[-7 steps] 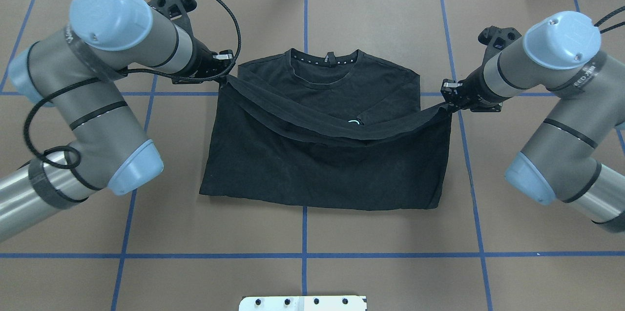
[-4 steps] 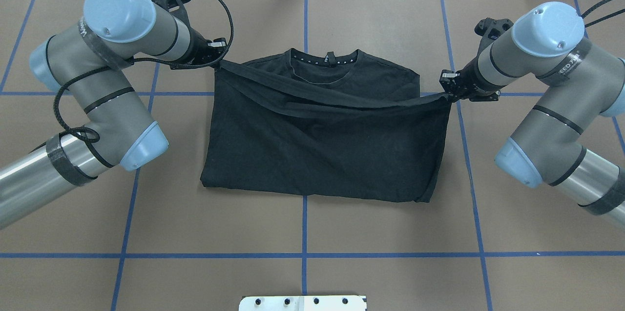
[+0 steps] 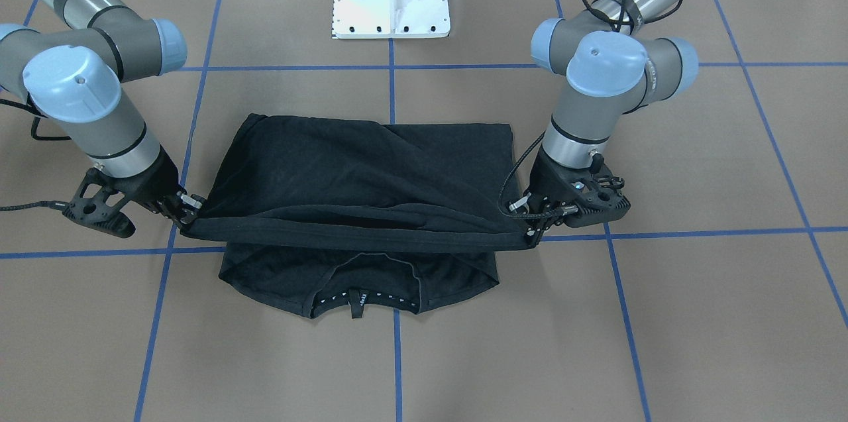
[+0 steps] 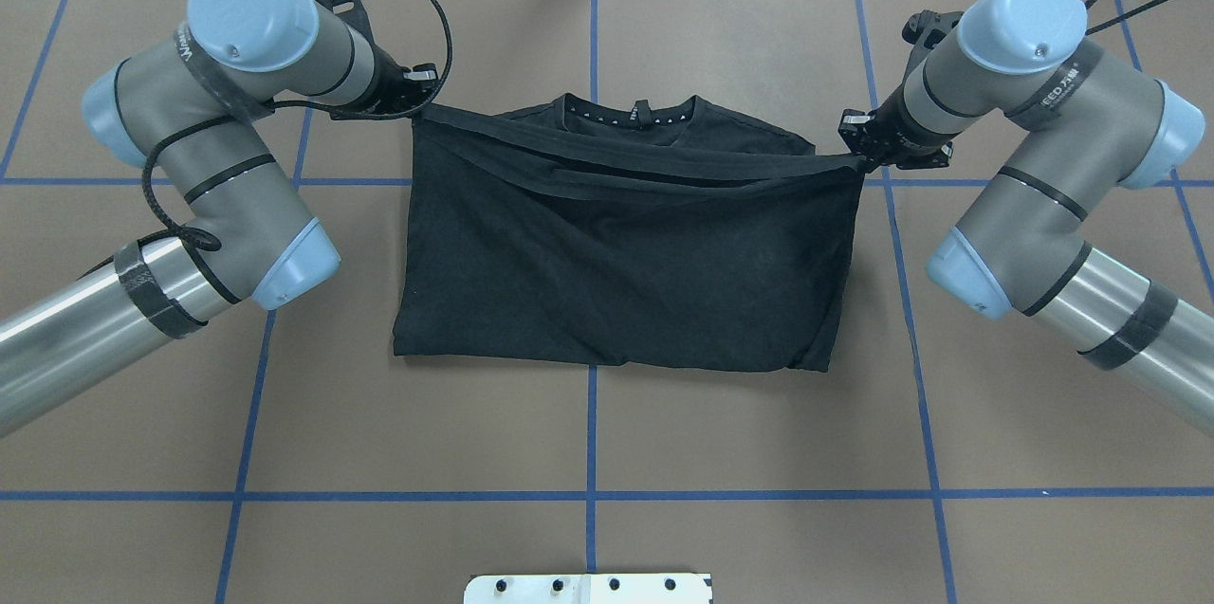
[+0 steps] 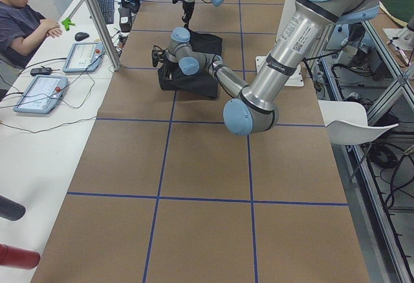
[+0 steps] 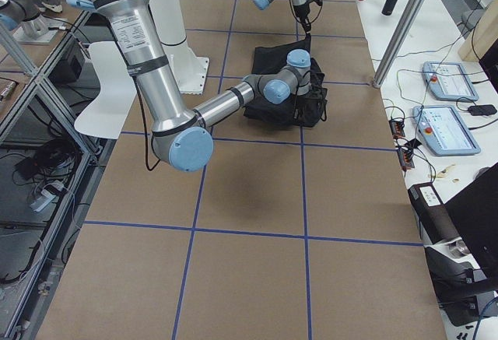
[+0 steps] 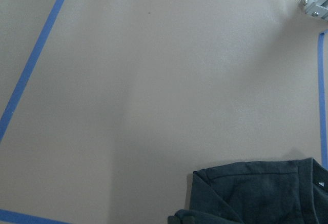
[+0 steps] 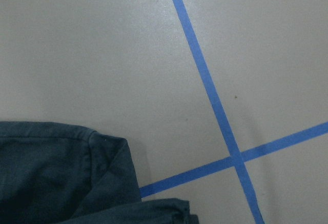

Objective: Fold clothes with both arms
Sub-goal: 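Lower the hem onto the collar and open both grippers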

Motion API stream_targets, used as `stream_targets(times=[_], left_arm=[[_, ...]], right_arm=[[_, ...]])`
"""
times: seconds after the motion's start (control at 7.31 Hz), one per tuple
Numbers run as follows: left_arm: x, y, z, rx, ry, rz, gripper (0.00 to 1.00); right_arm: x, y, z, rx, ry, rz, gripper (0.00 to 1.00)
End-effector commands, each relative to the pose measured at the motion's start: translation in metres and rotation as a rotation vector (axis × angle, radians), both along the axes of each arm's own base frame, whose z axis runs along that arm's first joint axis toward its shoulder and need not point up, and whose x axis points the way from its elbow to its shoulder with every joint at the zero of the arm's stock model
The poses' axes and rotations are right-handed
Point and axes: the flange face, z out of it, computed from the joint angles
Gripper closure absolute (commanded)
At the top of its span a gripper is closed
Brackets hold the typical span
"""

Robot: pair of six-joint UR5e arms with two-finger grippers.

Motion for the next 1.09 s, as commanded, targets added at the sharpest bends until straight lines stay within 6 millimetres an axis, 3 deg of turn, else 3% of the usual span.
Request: stream_targets(times=[0.0, 0.82, 0.96], left_arm=[[0.017, -0.017, 0.017, 0.004, -0.009, -0.006, 1.00], [0.025, -0.020, 0.022, 0.007, -0.030, 0.001, 1.00], [0.026, -0.020, 0.020, 0.009, -0.027, 0.002, 0.69]], right_arm=[[-0.006, -0.008, 0.015, -0.001, 0.026, -0.021, 1.00], [-0.014, -0.014, 0.025, -0.009, 0.045, -0.033, 1.00], [-0.014, -0.015, 0.024, -0.010, 0.045, -0.033, 0.82]])
